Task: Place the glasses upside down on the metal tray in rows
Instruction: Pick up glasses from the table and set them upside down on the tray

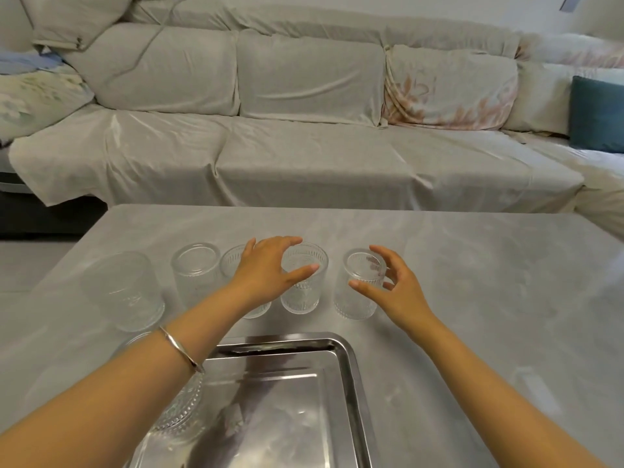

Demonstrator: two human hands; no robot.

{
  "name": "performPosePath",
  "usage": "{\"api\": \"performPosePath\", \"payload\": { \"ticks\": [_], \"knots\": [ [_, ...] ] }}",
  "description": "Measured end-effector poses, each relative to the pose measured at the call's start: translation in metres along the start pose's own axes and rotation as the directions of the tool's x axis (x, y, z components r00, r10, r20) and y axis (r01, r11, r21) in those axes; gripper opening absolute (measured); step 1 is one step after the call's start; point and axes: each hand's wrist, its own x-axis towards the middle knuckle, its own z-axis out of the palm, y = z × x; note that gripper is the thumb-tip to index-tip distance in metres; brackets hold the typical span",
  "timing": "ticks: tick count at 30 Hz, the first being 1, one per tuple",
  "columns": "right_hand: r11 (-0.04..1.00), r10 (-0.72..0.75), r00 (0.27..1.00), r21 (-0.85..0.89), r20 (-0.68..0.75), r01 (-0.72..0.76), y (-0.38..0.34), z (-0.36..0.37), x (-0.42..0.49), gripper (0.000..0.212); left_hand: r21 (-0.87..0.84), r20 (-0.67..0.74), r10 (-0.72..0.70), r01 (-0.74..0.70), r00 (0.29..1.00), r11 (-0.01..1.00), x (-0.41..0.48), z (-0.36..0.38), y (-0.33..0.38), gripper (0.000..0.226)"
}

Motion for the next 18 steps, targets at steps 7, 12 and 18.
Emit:
{"api": "performPosePath", "payload": {
  "ticks": [7,12,18],
  "knots": [
    [0.998,-0.054,0.996,-0.015,-0.065,0.053,-0.017,-0.006,-0.026,0.060,-0.112,-0.036,0.020,-0.024,0.999,0.993,-0.015,-0.008,0.004,0.064],
    [0.996,-0.090,0.994,0.009,-0.067,0.091,-0.052,-0.011,-0.045,0.064,-0.175,-0.103,0.035,-0.053,0.994,0.983,-0.041,-0.031,0.005,0.057],
    [0.986,-0.128,0.992,0.107,-0.011,0.128,-0.096,0.010,-0.078,0.065,-0.254,-0.177,-0.020,-0.026,0.984,0.967,-0.092,-0.071,-0.011,0.048]
  ]
}}
